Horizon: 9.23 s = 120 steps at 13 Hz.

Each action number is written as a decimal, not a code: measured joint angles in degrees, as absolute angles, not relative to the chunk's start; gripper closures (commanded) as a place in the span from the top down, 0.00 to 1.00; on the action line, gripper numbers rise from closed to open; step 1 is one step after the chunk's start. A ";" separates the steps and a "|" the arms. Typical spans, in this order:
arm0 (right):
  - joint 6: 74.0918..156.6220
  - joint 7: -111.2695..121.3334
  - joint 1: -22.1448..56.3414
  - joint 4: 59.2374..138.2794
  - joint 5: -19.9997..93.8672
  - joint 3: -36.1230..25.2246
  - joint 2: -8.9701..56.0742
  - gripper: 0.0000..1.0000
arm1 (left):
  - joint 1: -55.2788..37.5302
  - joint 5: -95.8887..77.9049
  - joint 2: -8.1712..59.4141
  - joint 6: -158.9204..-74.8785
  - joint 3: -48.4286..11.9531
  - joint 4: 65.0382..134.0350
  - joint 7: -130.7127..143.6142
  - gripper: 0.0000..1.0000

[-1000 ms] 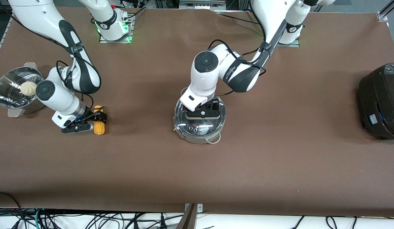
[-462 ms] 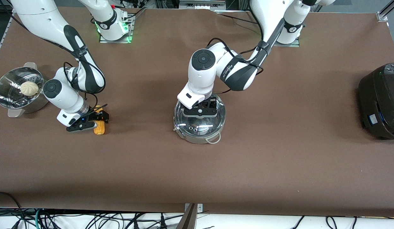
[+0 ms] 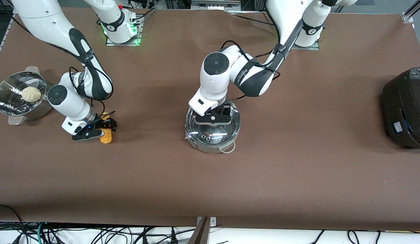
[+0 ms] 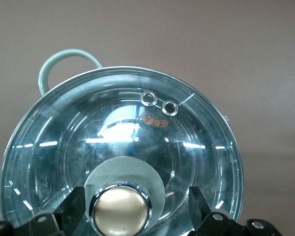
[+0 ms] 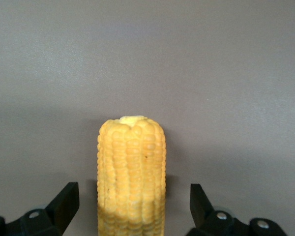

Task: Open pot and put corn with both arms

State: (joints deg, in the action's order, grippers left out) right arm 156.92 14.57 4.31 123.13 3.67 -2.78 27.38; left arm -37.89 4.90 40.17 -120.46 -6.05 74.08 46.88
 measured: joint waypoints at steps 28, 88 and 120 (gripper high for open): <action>118.94 9.05 4.43 111.54 3.80 -0.42 10.98 0.09 | -10.45 0.62 25.00 -89.88 -5.44 72.71 -0.33 0.15; 123.47 -65.14 35.24 73.05 -12.23 12.15 45.52 0.99 | 6.71 2.47 15.64 -83.08 -12.61 79.86 -18.90 1.00; 98.65 -8.70 0.13 79.67 0.32 1.56 15.94 1.00 | 7.15 2.47 15.87 -80.99 -13.38 79.85 -8.60 1.00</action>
